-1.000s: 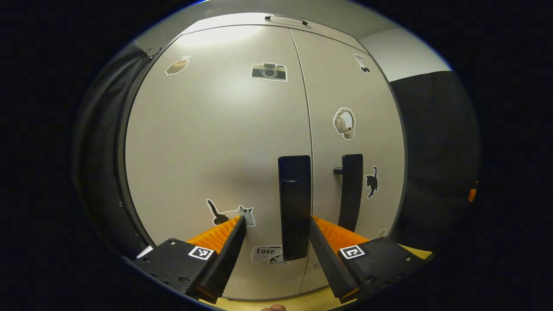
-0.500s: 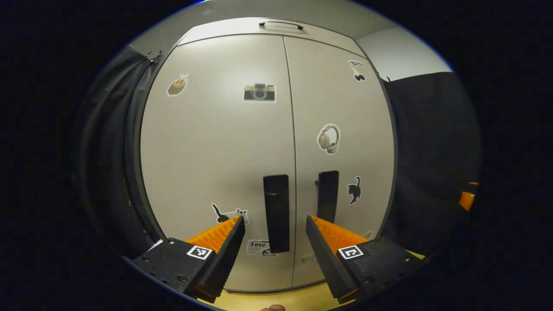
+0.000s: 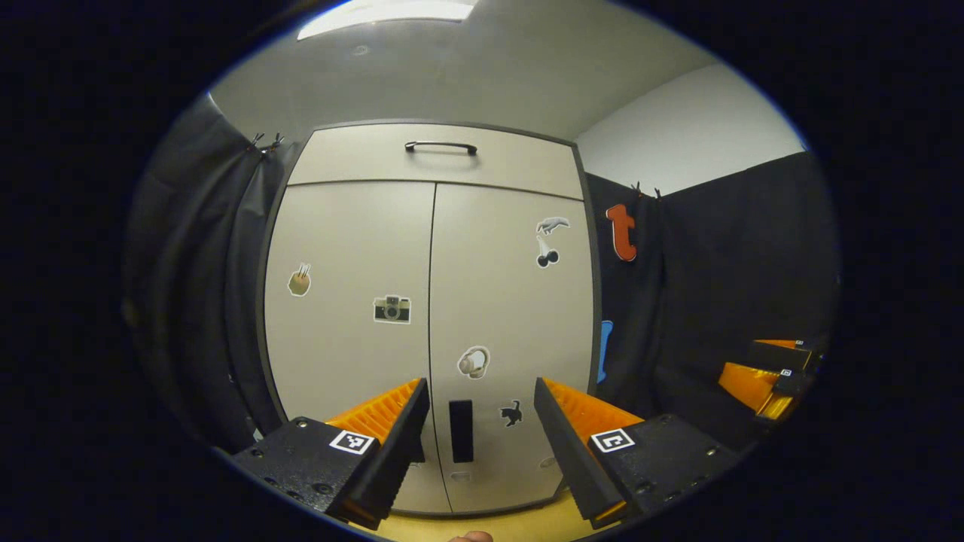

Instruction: Grasp the bottle in the cabinet with the left hand and place it on the coaster, then close the right door with the right hand and the left door with the left hand.

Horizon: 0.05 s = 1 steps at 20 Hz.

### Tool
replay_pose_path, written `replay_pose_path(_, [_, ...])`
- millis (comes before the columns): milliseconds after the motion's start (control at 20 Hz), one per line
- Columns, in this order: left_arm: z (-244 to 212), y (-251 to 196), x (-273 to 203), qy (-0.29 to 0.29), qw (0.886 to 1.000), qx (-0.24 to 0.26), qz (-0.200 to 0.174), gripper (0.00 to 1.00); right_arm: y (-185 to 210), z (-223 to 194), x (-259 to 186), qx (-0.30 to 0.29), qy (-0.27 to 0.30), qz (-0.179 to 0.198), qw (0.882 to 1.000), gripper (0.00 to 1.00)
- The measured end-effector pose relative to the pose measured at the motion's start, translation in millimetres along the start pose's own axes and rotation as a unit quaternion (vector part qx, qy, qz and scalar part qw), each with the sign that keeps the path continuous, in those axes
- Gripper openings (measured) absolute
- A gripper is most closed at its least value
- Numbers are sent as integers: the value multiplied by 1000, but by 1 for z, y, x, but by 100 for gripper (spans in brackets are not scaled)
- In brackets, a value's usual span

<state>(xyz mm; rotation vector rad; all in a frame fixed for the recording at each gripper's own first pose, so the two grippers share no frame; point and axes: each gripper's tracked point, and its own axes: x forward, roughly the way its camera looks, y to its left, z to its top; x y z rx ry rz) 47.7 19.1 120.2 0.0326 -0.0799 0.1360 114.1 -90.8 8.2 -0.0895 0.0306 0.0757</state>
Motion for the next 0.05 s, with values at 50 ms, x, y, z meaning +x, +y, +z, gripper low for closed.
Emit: replay_pose_path(50, [3,-10,-3,-5,1000,-2,-1,89,-5,-1,0,0,1,4,1000,100])
